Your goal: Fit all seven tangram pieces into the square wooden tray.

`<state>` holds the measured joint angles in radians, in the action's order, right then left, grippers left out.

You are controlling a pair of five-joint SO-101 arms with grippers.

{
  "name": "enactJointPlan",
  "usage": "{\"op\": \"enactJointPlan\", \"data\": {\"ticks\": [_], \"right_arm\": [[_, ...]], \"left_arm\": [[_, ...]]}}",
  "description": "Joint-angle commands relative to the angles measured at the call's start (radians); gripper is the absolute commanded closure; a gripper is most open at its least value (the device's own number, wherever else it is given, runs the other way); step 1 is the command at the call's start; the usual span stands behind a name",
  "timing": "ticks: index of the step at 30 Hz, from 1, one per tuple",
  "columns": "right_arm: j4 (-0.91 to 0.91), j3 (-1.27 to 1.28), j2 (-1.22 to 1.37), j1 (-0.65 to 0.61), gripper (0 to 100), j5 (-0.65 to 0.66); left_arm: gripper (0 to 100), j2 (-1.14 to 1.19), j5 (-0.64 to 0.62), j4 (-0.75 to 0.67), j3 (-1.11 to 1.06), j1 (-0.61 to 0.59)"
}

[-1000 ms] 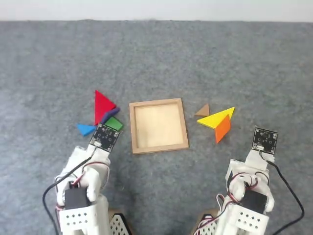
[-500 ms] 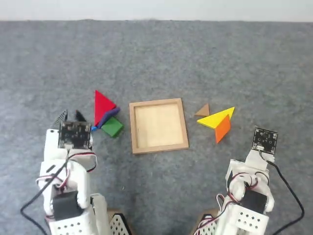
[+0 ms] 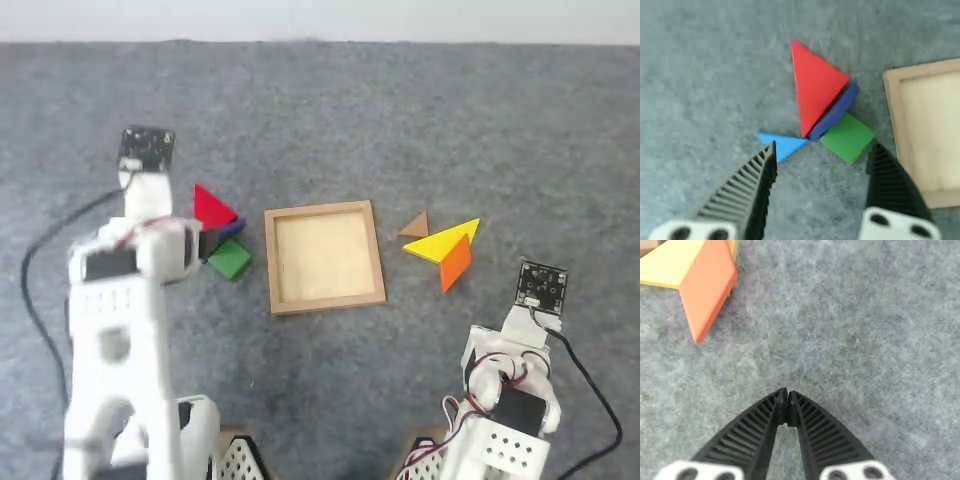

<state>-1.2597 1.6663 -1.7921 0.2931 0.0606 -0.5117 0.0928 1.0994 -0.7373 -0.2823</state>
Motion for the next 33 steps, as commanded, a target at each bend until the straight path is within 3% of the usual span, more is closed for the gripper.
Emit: {"op": "enactJointPlan", "data": {"ticks": [1,6,11,21,25,33], "right_arm": [[-0.008,0.018,0.001,0.012,99.1,0.009],[-0.008,0.018,0.001,0.012,99.1,0.009],[-0.008,0.018,0.001,0.012,99.1,0.009],[-0.008,0.018,0.001,0.012,99.1,0.009],[-0.008,0.018,0.001,0.012,99.1,0.009],[-0.008,0.018,0.001,0.012,99.1,0.009]], "left_arm": [[71,0.233,-0.078,0.089,0.219,0.015],[71,0.474,-0.292,0.198,0.441,0.015],[71,0.667,-0.39,0.224,0.607,0.017],[71,0.971,-0.379,0.226,0.786,0.051],[71,0.999,-0.292,0.226,0.789,0.043],[71,0.988,-0.278,0.203,0.789,0.005]]}}
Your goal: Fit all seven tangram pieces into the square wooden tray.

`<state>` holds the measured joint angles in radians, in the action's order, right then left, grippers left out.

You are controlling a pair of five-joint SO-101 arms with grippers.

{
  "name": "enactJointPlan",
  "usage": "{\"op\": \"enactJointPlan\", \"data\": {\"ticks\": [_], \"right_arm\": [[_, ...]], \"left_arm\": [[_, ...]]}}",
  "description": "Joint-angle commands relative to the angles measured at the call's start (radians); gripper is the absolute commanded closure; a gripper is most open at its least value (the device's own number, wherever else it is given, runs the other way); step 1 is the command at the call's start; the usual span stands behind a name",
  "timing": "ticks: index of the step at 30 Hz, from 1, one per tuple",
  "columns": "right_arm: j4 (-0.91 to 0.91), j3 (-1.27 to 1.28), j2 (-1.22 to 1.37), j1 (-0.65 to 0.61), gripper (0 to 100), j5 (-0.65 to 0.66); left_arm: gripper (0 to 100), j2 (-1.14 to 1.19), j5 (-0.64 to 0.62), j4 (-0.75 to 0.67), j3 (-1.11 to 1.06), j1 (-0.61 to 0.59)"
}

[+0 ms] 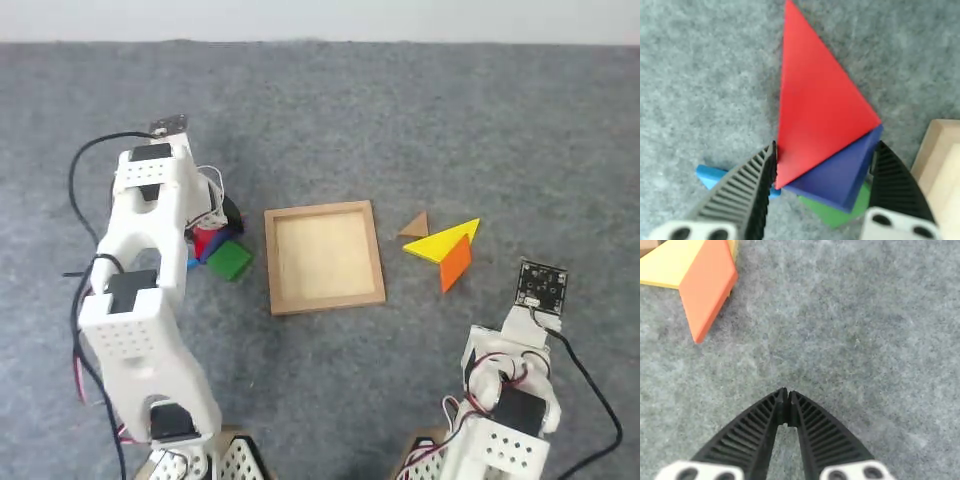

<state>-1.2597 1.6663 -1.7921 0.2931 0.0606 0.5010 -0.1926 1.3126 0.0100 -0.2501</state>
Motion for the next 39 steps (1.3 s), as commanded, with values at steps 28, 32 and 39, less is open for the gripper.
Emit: {"op": "enactJointPlan", "data": {"ticks": [28,32,39], "right_arm": [[-0.01,-0.255,0.001,-0.102,98.9,0.239],[-0.01,-0.402,-0.001,-0.246,98.9,0.45],[0.085,-0.397,0.047,-0.578,98.8,0.374]], "left_arm": [[71,-0.651,0.129,-0.71,-0.771,0.011],[71,-0.732,0.15,-0.753,-0.843,0.012],[71,-0.953,0.144,-0.809,-1.02,0.049]]}}
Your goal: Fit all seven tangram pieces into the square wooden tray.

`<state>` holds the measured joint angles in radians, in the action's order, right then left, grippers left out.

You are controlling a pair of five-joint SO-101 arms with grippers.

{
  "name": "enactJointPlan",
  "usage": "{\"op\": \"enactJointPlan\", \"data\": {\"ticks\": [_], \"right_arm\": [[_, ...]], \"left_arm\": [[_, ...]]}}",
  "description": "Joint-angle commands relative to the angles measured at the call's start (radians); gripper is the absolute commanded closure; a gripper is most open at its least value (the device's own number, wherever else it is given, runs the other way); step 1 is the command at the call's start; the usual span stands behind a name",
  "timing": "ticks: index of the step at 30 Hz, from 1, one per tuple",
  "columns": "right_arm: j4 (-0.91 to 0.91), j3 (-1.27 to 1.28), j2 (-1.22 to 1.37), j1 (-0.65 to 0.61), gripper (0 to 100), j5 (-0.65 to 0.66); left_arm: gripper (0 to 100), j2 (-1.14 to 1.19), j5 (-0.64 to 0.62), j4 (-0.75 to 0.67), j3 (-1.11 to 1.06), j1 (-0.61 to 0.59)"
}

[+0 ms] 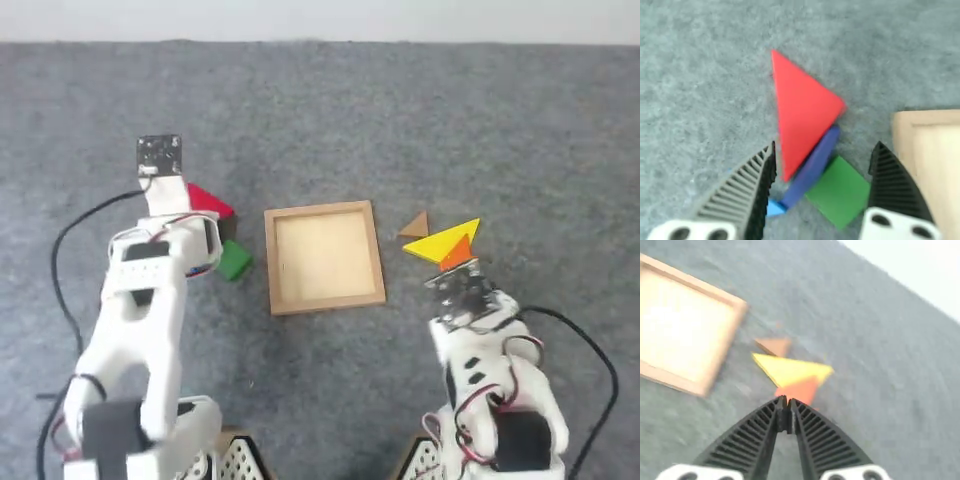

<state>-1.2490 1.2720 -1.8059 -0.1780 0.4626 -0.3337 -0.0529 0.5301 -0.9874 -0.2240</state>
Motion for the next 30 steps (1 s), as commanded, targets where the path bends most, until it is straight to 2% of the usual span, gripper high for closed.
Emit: {"op": "enactJointPlan", "data": {"ticks": [1,6,8,12,15,23,30], "right_arm": [[0.125,0.032,0.091,-0.12,98.6,-0.038],[0.518,0.173,0.361,-0.125,93.8,-0.141],[0.641,0.169,0.492,-0.125,93.7,-0.201],[0.828,0.169,0.725,-0.124,93.7,-0.278],[0.889,0.169,0.852,-0.122,93.7,-0.276],[0.894,0.146,0.909,-0.099,93.7,-0.278],[0.892,0.146,0.909,-0.097,93.7,-0.278]], "left_arm": [[71,-0.14,0.005,-0.026,-0.038,0.031],[71,-0.172,-0.072,-0.023,-0.031,0.052],[71,-0.13,-0.124,-0.012,0.035,0.055],[71,0.06,-0.157,0.115,0.278,0.124],[71,0.245,-0.132,0.195,0.458,0.141],[71,0.585,0.138,0.215,0.739,0.055],[71,0.744,0.21,0.216,0.914,-0.035]]}}
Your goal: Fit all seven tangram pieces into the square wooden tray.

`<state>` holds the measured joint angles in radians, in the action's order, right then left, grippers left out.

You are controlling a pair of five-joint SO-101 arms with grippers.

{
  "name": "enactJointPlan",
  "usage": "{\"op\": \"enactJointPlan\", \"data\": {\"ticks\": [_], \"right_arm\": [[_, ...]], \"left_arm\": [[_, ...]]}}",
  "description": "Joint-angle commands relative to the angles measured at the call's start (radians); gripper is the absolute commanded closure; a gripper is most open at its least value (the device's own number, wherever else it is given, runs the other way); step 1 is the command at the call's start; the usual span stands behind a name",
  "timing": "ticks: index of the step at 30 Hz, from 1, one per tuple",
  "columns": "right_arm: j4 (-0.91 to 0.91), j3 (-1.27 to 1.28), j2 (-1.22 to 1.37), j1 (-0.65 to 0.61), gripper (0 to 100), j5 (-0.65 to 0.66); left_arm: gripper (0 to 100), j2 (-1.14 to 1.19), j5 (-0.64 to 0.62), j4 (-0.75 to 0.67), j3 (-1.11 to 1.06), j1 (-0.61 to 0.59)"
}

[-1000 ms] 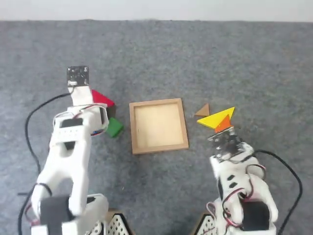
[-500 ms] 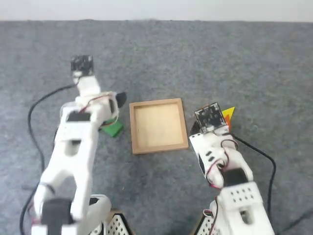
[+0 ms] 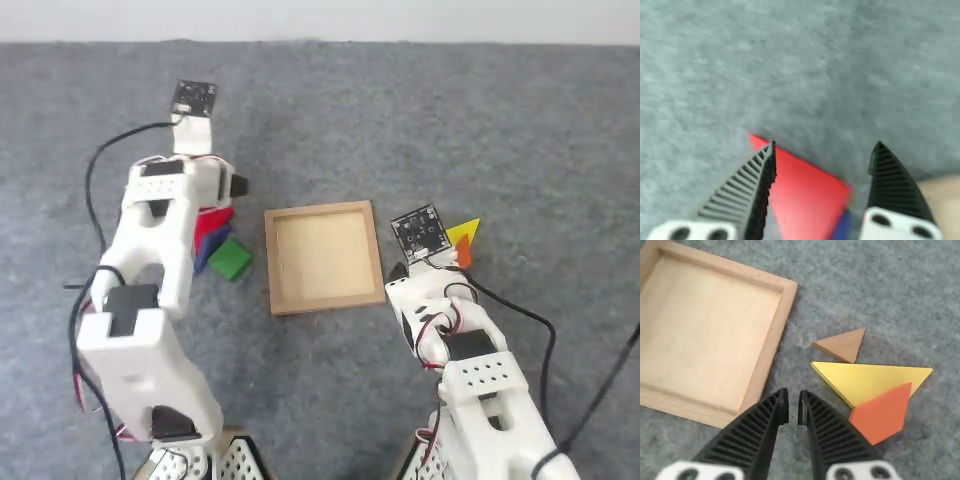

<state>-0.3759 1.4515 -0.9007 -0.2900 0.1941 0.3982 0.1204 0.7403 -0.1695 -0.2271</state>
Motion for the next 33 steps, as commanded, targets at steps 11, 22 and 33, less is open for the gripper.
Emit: {"op": "enactJointPlan", "data": {"ticks": [11,22,33], "right_arm": [[0.019,-0.034,0.005,0.016,93.7,-0.009],[0.019,-0.034,0.005,0.016,93.7,-0.009],[0.019,-0.034,0.004,0.016,93.7,-0.009]], "left_arm": [[77,0.186,0.14,0.19,0.361,-0.017],[88,0.41,0.143,0.506,0.73,0.011],[92,0.505,0.132,0.66,0.914,-0.046]]}}
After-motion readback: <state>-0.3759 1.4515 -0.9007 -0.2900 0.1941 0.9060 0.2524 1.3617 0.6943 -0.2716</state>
